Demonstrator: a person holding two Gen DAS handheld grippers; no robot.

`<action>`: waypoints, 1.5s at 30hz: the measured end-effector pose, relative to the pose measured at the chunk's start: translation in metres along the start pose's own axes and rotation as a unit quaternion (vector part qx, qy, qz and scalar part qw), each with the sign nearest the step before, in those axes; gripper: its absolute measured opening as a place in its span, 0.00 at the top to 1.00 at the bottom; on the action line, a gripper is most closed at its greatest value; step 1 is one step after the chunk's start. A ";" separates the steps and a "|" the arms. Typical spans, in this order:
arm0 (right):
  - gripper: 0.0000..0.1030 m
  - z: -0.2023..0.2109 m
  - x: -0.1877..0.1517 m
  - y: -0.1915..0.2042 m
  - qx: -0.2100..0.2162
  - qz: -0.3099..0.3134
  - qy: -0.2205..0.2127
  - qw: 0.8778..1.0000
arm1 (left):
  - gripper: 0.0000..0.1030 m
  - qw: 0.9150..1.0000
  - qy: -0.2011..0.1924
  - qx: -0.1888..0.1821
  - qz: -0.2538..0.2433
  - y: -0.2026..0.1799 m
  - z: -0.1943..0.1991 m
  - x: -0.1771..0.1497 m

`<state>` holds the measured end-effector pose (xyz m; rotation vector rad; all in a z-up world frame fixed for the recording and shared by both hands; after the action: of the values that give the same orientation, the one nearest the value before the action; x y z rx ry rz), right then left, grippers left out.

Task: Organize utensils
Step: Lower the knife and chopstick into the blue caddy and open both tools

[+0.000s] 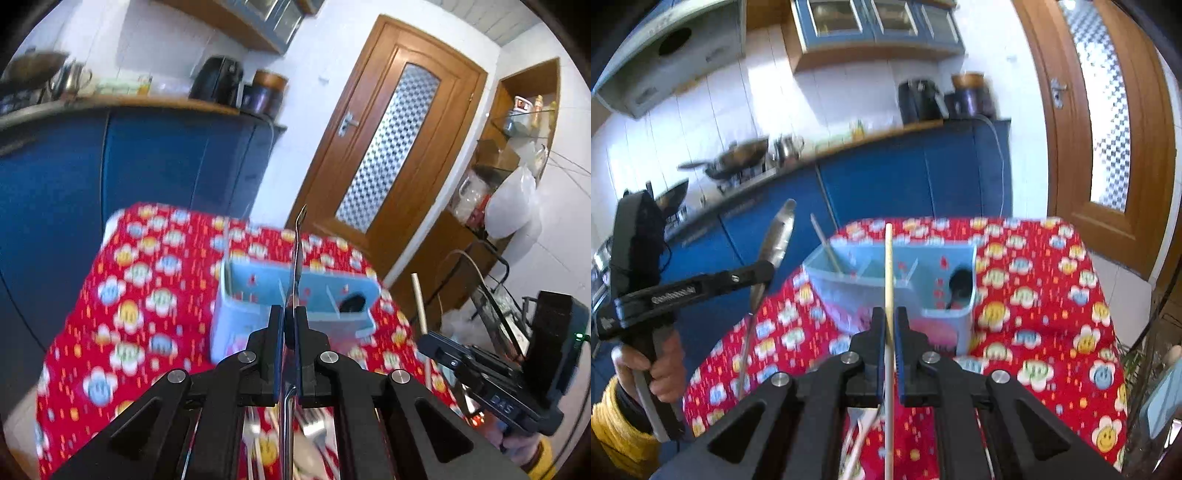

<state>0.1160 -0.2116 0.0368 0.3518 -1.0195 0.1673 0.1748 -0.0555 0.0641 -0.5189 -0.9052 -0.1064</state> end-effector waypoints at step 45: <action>0.80 -0.086 0.069 -0.042 -0.069 -0.002 -0.146 0.987 | 0.85 0.983 -0.154 0.095 -0.033 0.025 -0.073 0.062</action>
<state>0.2331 -0.2211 0.0464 0.2557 -1.3122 0.0420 0.2735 -0.0603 0.0663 -0.3313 -1.2228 0.0018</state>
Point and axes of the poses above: each gripper's, at about its wrist camera, not at the fingertips, and z roughly against the way its jaws point, y to its left, x to its top, the point moved 8 cm from there along -z, roughly the way its jaws point, and after that the axes turned 3 degrees about z, right-handed, at the moved point
